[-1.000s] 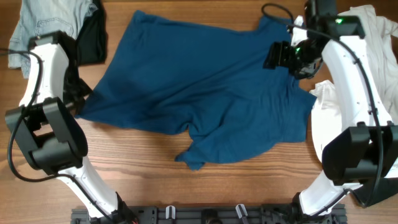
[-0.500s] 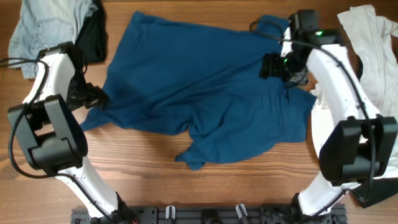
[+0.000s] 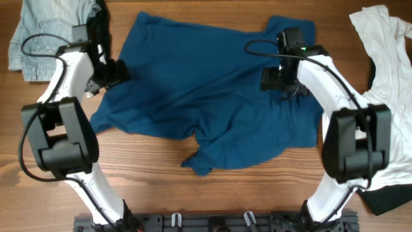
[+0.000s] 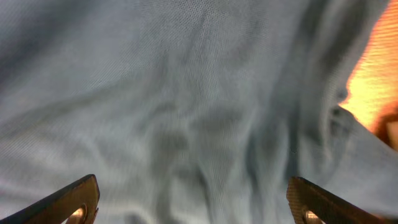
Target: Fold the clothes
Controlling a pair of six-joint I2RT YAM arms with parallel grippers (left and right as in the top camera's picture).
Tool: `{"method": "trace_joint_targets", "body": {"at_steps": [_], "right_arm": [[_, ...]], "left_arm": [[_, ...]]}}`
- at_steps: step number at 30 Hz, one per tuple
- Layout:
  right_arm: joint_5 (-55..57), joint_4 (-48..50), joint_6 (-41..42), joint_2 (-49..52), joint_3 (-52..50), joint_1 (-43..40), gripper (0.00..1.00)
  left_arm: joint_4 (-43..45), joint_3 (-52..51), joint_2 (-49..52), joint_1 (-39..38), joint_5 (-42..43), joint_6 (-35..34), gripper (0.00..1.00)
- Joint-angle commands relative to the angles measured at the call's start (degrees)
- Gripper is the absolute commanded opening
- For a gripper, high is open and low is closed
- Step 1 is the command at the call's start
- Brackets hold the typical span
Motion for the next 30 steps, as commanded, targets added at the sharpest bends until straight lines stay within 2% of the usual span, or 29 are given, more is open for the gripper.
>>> {"method": "trace_joint_targets", "body": {"at_steps": [1,9,20,25,30], "right_arm": [[-0.5,2.73,1.55,5.05,-0.98,0.26,0.98],[-3.1,10.03,3.08,10.71,-0.98,0.17,0.97],[-2.91,28.02,3.1,22.34,-0.31,-4.68,0.95],[-2.86,33.27,2.95,25.05,3.5,-8.61,0.95],[-5.09,32.85,1.29,25.59,10.05,-11.69,1.0]], "left_arm": [[1.46,1.01,0.0,-2.08,1.33,2.56,1.0],[1.86,1.01,0.0,-2.45,1.31,2.54,1.0],[2.01,1.01,0.0,-2.45,1.36,2.51,1.0],[2.08,1.01,0.0,-2.45,1.38,2.49,1.0],[2.03,1.01,0.0,-2.45,1.38,2.49,1.0]]}}
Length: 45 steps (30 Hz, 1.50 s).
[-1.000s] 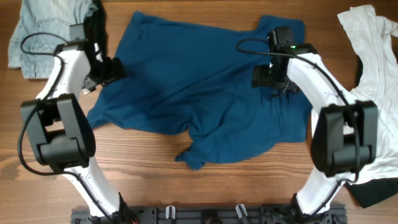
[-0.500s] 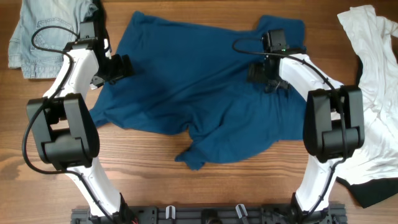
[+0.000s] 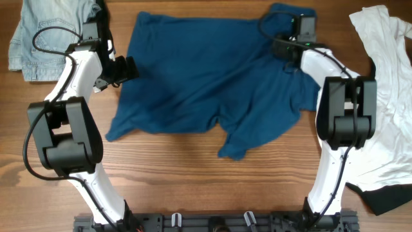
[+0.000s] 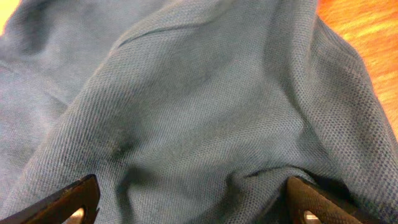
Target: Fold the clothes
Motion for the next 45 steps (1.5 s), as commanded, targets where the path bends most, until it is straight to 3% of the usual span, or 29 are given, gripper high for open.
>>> {"method": "trace_joint_targets", "body": {"at_steps": [1,7,13,21,28,34,39,45], "right_arm": [[-6.32,-4.92,-1.05,6.88,1.99,-3.28,1.0],[-8.11,-18.99,-2.38,1.88,12.57,-3.37,1.0],[-11.67,-26.73,0.48,-16.59,12.98,-3.3,1.0],[-18.53,-45.55,0.35,-40.81,12.96,-3.17,1.0],[-20.28,-62.77,-2.51,-45.0,11.04,-0.24,1.0],[-20.37,-64.39,-0.59,-45.51,-1.73,3.93,0.95],[-22.01,-60.48,2.03,-45.9,-14.12,7.58,0.94],[-23.47,-54.51,3.56,-46.03,-23.06,14.27,0.9]], "left_arm": [[0.17,1.01,0.0,0.17,0.7,1.11,1.0],[0.85,1.2,-0.79,0.74,0.68,1.09,1.0],[-2.03,2.73,-9.05,1.97,0.61,-0.48,1.0],[-12.66,2.73,-24.7,2.4,0.42,-8.59,1.0],[-24.2,0.76,-25.94,2.4,0.22,-12.74,1.0],[-24.5,-9.99,-26.49,2.4,0.26,-15.67,1.0],[-17.73,-22.77,-28.33,2.38,4.13,-16.04,0.97],[-8.11,-34.62,-28.5,2.38,2.36,-17.22,0.89]]}}
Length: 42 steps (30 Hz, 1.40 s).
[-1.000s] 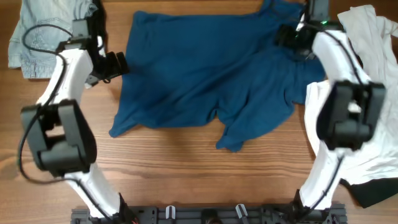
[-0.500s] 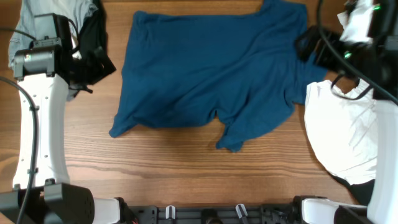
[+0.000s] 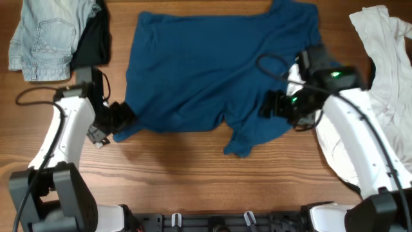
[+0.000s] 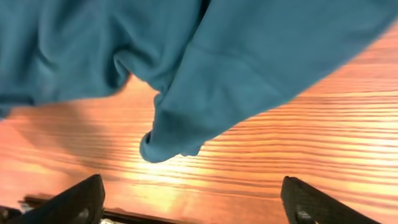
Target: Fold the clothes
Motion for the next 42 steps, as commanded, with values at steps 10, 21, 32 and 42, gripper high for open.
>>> {"method": "trace_joint_targets", "body": {"at_steps": [10,21,32,42], "right_arm": [[0.2,6.78,5.29,-0.61,-3.93,9.44,0.87],[2.23,7.06,5.29,-0.55,-3.93,9.44,0.86],[2.54,3.06,5.01,-0.55,-3.93,10.49,0.86],[2.58,3.52,5.46,-0.55,-3.93,11.74,0.86]], "left_arm": [[16.31,-13.53,-1.51,0.22,-0.09,-5.6,0.83],[23.98,-13.53,0.5,0.22,-0.63,-5.38,0.2],[23.02,-11.91,-0.83,0.26,-1.92,-0.83,0.04],[17.62,-11.39,-7.96,0.26,-1.9,8.04,0.72]]}}
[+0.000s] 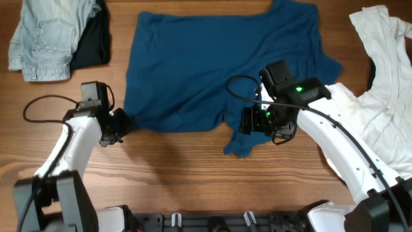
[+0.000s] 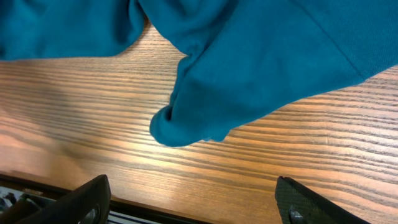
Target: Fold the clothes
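A blue shirt (image 1: 206,71) lies spread over the far half of the table. Its lower hem ends in a bunched, folded-under corner (image 1: 241,147), which the right wrist view shows as a rounded lump (image 2: 186,121) on bare wood. My right gripper (image 1: 252,122) hovers over that lower part of the shirt. In its own view the right gripper (image 2: 198,208) stands wide open, with nothing between the fingers (image 2: 93,199). My left gripper (image 1: 120,125) sits at the shirt's lower left corner and touches the cloth. Its jaws are too small and dark to read.
Folded jeans (image 1: 38,35) and a black garment (image 1: 90,45) lie at the far left. A white garment (image 1: 380,90) is heaped at the right edge, partly under the right arm. A black rail (image 1: 212,222) runs along the near table edge.
My right gripper has moved left, from over the shirt's right side to over its bunched lower corner, still open. The left gripper stays at the lower left corner. The shirt has not shifted.
At first the shirt lay rumpled mid-table, with my grippers at its left edge and upper right. A second later it lay farther back, both grippers near its top. Then both grippers were down at its lower edge. Now the right one is over the bunched corner.
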Controlling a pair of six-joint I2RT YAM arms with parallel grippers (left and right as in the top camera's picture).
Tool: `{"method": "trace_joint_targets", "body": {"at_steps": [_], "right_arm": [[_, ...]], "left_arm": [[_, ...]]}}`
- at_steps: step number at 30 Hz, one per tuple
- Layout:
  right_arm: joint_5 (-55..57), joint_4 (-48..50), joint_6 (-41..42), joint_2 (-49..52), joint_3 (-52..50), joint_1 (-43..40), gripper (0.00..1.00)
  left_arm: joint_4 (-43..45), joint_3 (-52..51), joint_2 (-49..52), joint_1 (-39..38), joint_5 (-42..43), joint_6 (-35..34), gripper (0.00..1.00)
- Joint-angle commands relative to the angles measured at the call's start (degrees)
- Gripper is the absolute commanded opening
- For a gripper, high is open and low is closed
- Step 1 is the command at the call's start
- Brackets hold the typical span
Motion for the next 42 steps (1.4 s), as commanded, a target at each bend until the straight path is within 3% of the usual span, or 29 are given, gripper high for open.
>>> {"method": "trace_joint_targets", "body": {"at_steps": [1,5,11,19,24,27,29,30,32,33,42], "right_arm": [[0.98,0.37,0.59,-0.55,-0.09,0.2,0.86],[0.98,1.25,0.37,-0.55,-0.09,0.2,0.87],[0.98,1.7,-0.04,-0.55,-0.09,0.2,0.87],[1.01,1.88,-1.44,-0.55,-0.09,0.2,0.87],[1.01,2.51,-1.55,-0.55,-0.09,0.2,0.87],[0.98,2.82,-1.51,-0.55,-0.09,0.2,0.87],[0.98,2.82,-1.46,-0.55,-0.09,0.2,0.87],[0.98,2.82,-1.44,-0.55,-0.09,0.2,0.87],[0.98,2.78,-1.36,-0.55,-0.09,0.2,0.87],[0.98,2.71,-1.36,-0.55,-0.09,0.2,0.87],[-2.82,0.13,-1.44,-0.55,-1.75,0.81,0.87]], "left_arm": [[-1.81,1.14,-4.28,0.24,-1.03,6.01,0.77],[-1.95,1.16,-7.48,-0.24,0.5,16.61,0.85],[2.43,0.9,-5.88,-0.66,-0.57,24.7,0.77],[4.04,0.9,4.57,-0.66,2.75,29.33,0.81],[2.6,0.9,5.53,-0.66,3.08,29.33,0.8],[2.12,0.9,5.49,-0.66,3.08,29.31,0.68],[1.57,0.9,5.49,-0.66,3.08,29.29,0.5],[1.33,0.9,5.49,-0.66,3.1,29.27,0.34],[0.85,0.9,5.49,-0.66,3.13,28.85,0.11],[0.66,0.9,5.49,-0.66,3.1,28.57,0.04],[0.39,1.81,5.44,-0.66,3.13,20.76,0.04]]}}
